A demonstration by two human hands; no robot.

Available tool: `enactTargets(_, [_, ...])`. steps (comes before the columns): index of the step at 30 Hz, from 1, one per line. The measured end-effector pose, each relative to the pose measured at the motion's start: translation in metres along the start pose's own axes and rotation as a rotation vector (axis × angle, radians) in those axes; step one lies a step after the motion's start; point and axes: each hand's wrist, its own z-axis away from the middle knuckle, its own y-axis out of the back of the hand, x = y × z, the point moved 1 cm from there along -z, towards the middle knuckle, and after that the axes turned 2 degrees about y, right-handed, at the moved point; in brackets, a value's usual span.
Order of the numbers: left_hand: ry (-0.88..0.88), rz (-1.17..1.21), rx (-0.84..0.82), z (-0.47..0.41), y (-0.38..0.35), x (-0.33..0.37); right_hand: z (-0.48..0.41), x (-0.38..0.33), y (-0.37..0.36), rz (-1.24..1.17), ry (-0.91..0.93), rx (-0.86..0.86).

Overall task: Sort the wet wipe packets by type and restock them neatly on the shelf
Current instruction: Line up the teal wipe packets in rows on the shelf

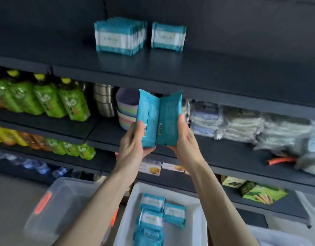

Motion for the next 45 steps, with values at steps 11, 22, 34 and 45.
enactTargets(11, [-0.115, -0.014, -0.495, -0.128, 0.019, 0.137, -0.11, -0.095, -0.071, 0.05, 0.222, 0.071])
enactTargets(22, [0.001, -0.045, -0.594, -0.223, -0.022, 0.177, -0.193, -0.143, -0.054, 0.179, 0.241, 0.193])
enactTargets(34, [-0.174, -0.345, -0.248, -0.293, -0.075, 0.162, -0.274, -0.16, 0.02, 0.199, 0.145, 0.23])
enactTargets(45, [-0.241, -0.291, -0.229, -0.32, -0.091, 0.141, -0.313, -0.146, 0.038, 0.223, 0.231, 0.278])
